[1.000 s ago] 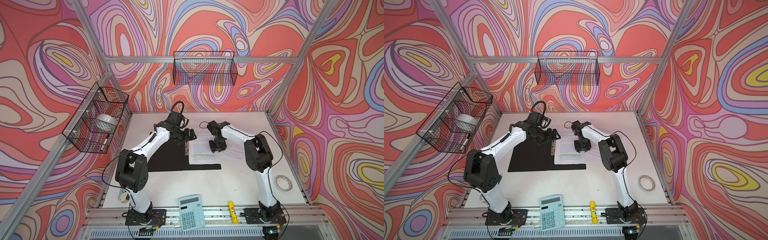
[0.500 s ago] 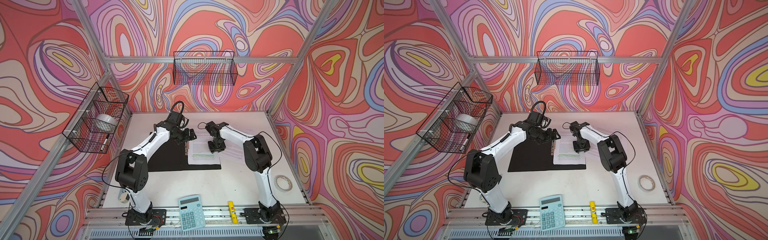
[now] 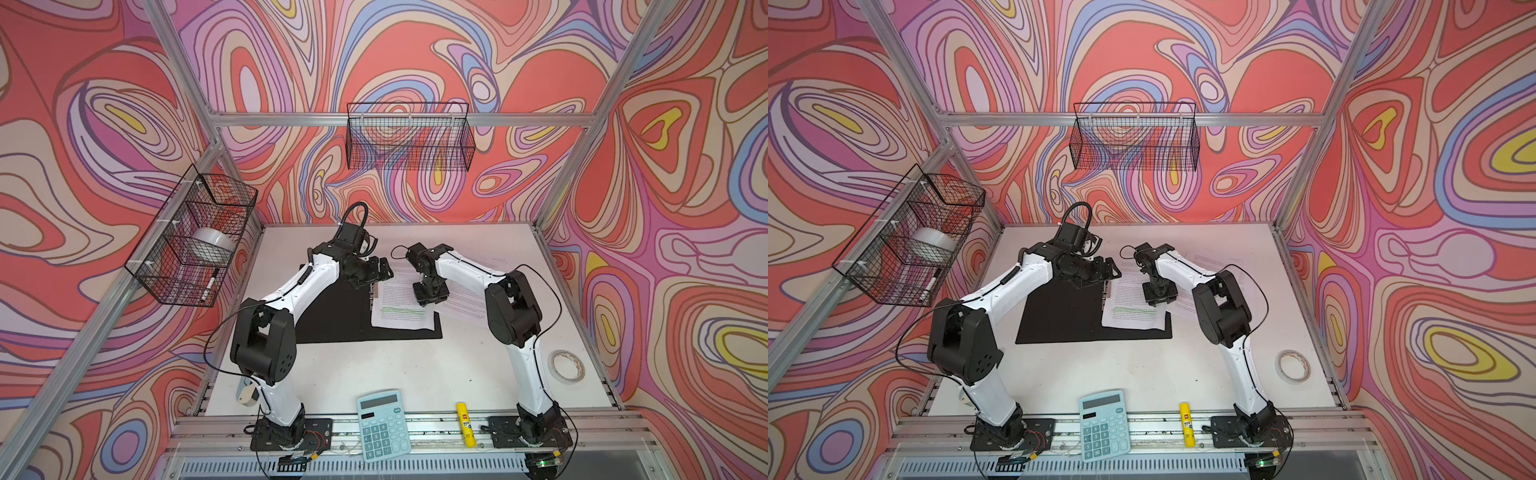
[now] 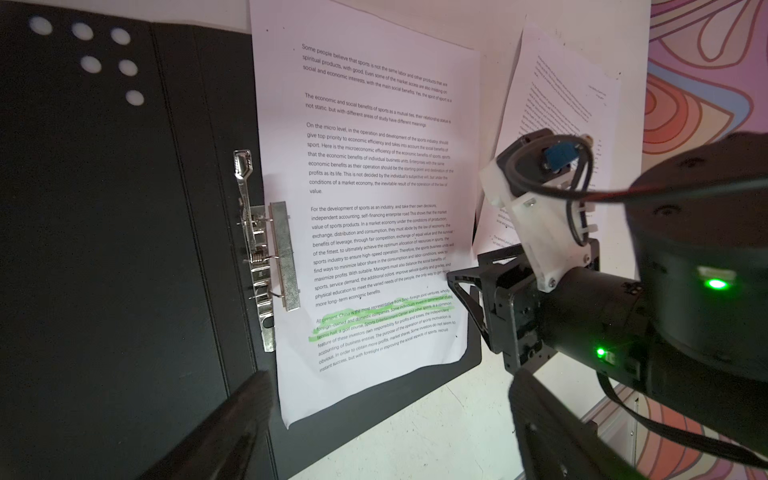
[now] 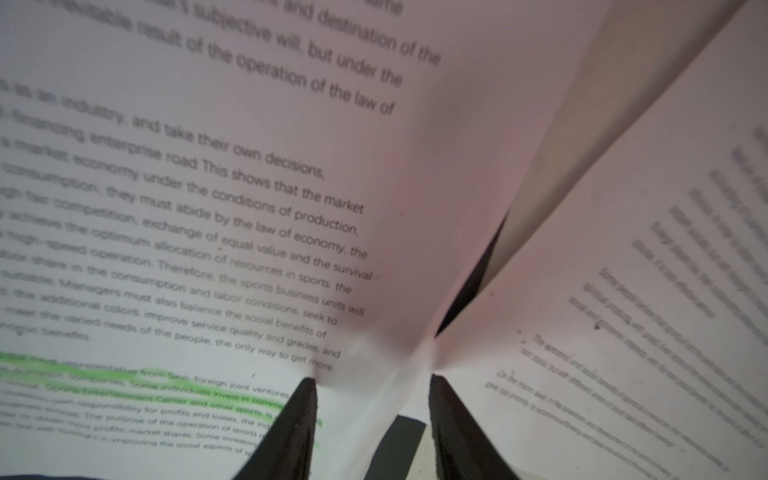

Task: Put the files into the folder

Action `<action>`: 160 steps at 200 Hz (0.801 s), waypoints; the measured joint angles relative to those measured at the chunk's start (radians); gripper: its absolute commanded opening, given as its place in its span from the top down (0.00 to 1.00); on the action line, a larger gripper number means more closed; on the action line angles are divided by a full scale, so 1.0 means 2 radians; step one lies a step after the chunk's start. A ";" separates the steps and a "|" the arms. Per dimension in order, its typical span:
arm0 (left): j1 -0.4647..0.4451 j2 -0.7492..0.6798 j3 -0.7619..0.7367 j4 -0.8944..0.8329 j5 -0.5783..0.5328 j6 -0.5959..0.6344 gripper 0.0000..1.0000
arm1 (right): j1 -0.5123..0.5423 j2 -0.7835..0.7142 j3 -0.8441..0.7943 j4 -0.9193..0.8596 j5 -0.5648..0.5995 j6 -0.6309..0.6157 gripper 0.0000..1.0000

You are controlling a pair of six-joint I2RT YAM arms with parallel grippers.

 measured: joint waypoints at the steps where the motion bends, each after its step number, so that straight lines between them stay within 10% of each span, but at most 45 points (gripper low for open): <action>1: 0.000 0.000 0.000 0.000 0.000 0.000 0.10 | 0.000 0.000 0.000 0.000 0.000 0.000 0.52; 160: 0.011 -0.001 -0.030 0.000 -0.090 0.001 0.06 | -0.137 0.103 0.136 0.141 -0.049 0.003 0.53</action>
